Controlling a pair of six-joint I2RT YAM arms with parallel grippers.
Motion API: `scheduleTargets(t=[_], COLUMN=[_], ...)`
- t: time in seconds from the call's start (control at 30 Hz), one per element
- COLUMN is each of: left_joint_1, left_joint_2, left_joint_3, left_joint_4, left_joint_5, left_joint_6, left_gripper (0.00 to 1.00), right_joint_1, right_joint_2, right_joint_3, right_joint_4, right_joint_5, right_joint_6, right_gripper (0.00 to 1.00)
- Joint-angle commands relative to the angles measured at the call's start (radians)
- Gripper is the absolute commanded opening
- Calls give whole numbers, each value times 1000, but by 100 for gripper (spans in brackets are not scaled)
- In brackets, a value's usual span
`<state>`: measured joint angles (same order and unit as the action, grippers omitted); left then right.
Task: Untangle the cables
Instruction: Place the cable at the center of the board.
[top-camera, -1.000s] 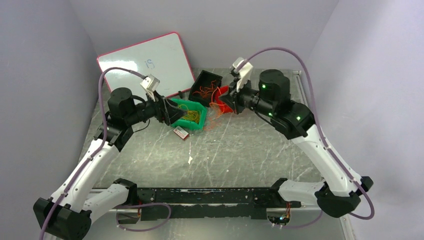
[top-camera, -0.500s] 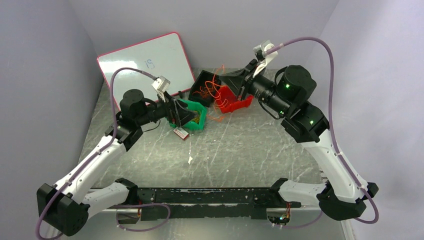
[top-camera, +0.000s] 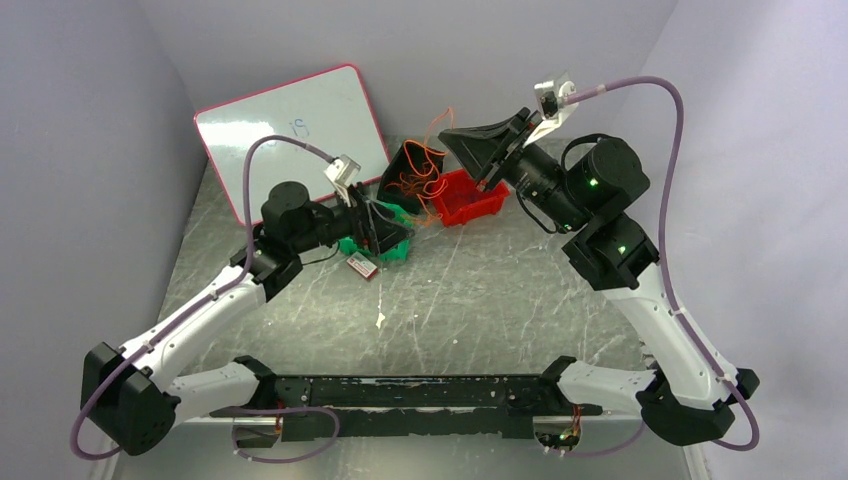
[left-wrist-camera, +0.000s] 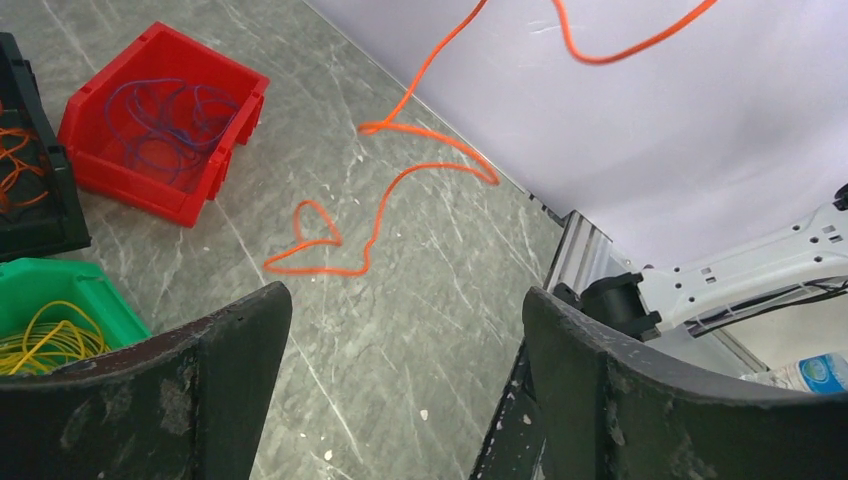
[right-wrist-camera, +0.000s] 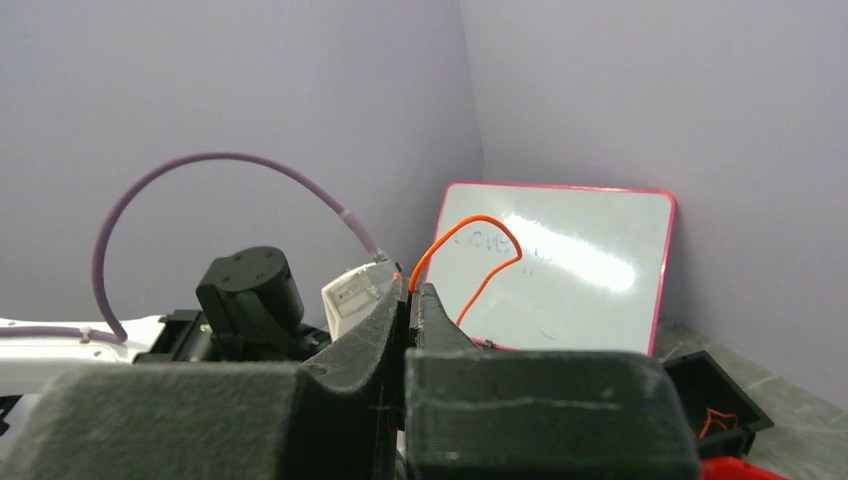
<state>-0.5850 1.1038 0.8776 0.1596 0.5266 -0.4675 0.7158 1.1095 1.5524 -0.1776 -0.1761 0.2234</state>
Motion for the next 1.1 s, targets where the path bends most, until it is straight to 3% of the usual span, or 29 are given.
scheduleTargets(t=[0.0,0.3,0.7,1.07], left_joint_1=[-17,-18,-21,-35], left_joint_2=[-10,-39,-93,-20], left_joint_3=[-11,-28,-56,-17], left_joint_4=[3,-53,2,-29], left_joint_5=[-55,-112,104,123], left_joint_6=[54,158,377,440], left_gripper=[89,88,85,75], right_joint_1=[-3,-4,-3,-4], right_joint_2=[-4,9,26,46], right_joint_3=[14,35,71,93], right_joint_4=[61,59,55,56], right_joint_5=[-14,-48,-100,-155], right_joint_6=[22,40,77,105], right_gripper=[0,0,0,0])
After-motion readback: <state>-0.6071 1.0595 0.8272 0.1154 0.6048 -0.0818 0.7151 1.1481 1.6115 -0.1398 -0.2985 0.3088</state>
